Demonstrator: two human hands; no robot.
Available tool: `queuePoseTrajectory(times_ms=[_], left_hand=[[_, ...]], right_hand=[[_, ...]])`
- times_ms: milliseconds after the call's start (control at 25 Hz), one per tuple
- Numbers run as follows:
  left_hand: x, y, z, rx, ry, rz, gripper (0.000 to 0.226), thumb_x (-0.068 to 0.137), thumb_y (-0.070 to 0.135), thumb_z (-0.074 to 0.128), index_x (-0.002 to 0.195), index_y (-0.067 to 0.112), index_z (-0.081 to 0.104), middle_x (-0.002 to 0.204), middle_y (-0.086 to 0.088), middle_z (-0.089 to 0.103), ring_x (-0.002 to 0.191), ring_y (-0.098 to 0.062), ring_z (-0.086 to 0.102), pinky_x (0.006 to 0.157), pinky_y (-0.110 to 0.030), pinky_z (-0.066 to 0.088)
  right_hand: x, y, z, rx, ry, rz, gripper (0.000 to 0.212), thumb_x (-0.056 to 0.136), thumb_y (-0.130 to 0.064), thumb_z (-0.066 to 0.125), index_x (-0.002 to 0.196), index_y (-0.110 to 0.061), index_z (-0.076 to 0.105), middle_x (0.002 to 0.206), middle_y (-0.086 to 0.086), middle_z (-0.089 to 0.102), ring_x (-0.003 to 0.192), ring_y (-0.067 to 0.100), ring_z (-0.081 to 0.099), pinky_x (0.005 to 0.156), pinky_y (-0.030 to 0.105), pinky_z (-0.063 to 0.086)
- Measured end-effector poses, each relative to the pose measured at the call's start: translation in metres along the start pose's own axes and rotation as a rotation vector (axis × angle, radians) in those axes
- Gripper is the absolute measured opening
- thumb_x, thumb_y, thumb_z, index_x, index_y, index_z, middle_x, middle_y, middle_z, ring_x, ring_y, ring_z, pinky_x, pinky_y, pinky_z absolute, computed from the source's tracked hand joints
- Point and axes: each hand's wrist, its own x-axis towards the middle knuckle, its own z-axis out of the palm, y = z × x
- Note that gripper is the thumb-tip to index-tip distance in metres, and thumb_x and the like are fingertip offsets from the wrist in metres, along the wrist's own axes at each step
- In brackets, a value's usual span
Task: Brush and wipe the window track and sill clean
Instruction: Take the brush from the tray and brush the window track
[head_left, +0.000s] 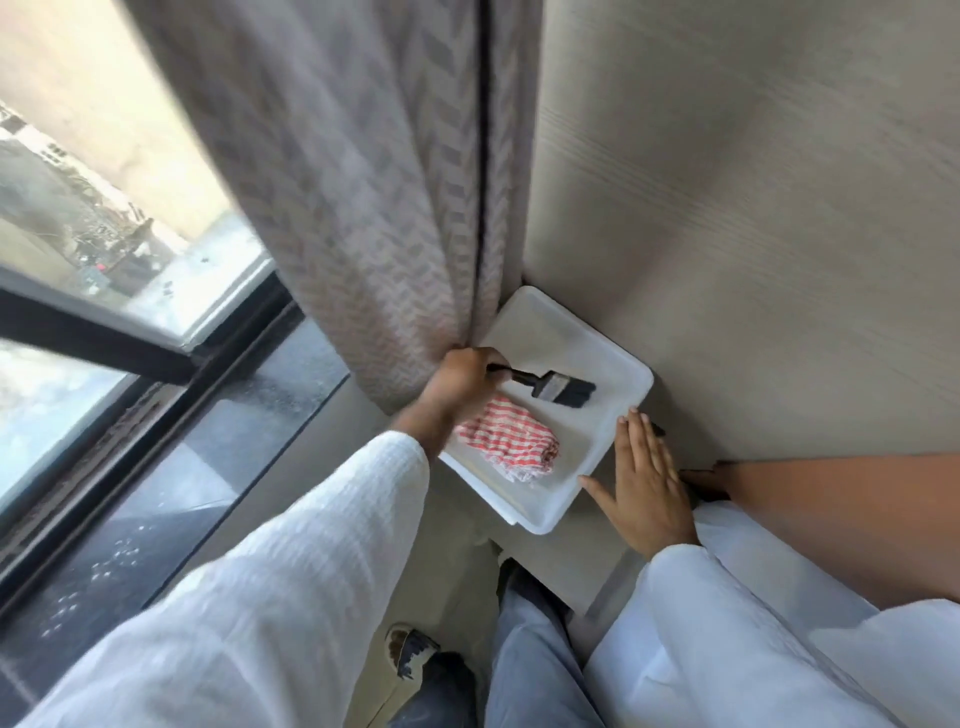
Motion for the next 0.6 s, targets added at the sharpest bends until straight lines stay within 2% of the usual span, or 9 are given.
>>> queuePoseTrajectory(times_ms=[80,120,200,240,320,400,520,600], left_hand=[[-0.045,-0.013,-0.021,-0.25,0.138,-0.096,0.011,0.094,0.021,0.07,0.094,0.014,0.078,0.084,-0.009,0.08,0.061,-0.01,0.064,0.063,-0.023,0.047],[-0.071,-0.022,-0.031,-0.415,0.193,-0.157,0.012,0.094,0.023,0.071,0.092,0.013,0.078,0.078,-0.007,0.078,0.058,-0.01,0.062,0.063,-0.027,0.051],[-0.12,-0.043,-0.047,-0.77,0.294,-0.214,0.017,0.097,0.023,0.071,0.093,0.008,0.077,0.073,-0.002,0.075,0.06,-0.011,0.063,0.06,-0.03,0.054],[-0.147,-0.057,-0.058,-0.916,0.371,-0.222,0.017,0.099,0.022,0.069,0.094,0.008,0.077,0.074,0.001,0.075,0.062,-0.01,0.063,0.058,-0.025,0.053],[-0.197,-0.087,-0.082,-1.183,0.577,-0.268,0.017,0.102,0.02,0.064,0.097,0.008,0.075,0.075,-0.001,0.074,0.06,-0.009,0.062,0.055,-0.018,0.05],[-0.24,-0.116,-0.106,-1.428,0.842,-0.346,0.017,0.104,0.018,0.06,0.094,0.008,0.069,0.069,-0.006,0.072,0.055,-0.012,0.06,0.051,-0.02,0.047],[-0.285,-0.156,-0.133,-1.573,1.197,-0.436,0.023,0.104,0.015,0.057,0.081,0.018,0.061,0.055,0.0,0.068,0.048,-0.011,0.064,0.045,-0.022,0.052],[-0.305,-0.179,-0.147,-1.573,1.34,-0.444,0.024,0.104,0.014,0.056,0.08,0.019,0.061,0.054,0.0,0.07,0.048,-0.011,0.067,0.045,-0.022,0.055]], right_hand=[[0.0,-0.023,-0.01,-0.005,0.007,-0.054,0.107,0.092,-0.076,0.034,0.167,-0.007,0.003,0.179,0.011,-0.003,0.166,0.025,0.0,0.136,0.048,0.013],[0.002,-0.039,-0.014,-0.016,0.003,-0.098,0.107,0.091,-0.077,0.03,0.167,-0.008,0.002,0.179,0.01,-0.003,0.166,0.023,-0.002,0.136,0.045,0.01],[0.007,-0.073,-0.019,-0.053,-0.011,-0.201,0.102,0.096,-0.073,0.033,0.167,-0.008,0.0,0.179,0.01,-0.004,0.165,0.021,-0.003,0.134,0.037,0.001],[0.009,-0.095,-0.022,-0.077,-0.018,-0.258,0.1,0.098,-0.07,0.037,0.167,-0.008,0.0,0.179,0.01,-0.004,0.166,0.022,-0.002,0.133,0.034,0.0],[0.012,-0.143,-0.03,-0.105,-0.037,-0.358,0.098,0.099,-0.069,0.037,0.167,-0.009,0.001,0.179,0.009,-0.003,0.167,0.022,0.002,0.134,0.034,0.002],[0.015,-0.194,-0.036,-0.131,-0.028,-0.486,0.097,0.097,-0.072,0.031,0.167,-0.009,0.008,0.179,0.009,0.004,0.166,0.023,0.006,0.135,0.037,0.008],[0.022,-0.263,-0.037,-0.179,0.035,-0.699,0.095,0.097,-0.071,0.031,0.164,-0.004,0.023,0.176,0.014,0.02,0.164,0.028,0.018,0.133,0.045,0.024],[0.029,-0.308,-0.035,-0.227,0.027,-0.775,0.098,0.097,-0.073,0.03,0.165,-0.003,0.019,0.177,0.016,0.016,0.165,0.03,0.013,0.133,0.047,0.025]])
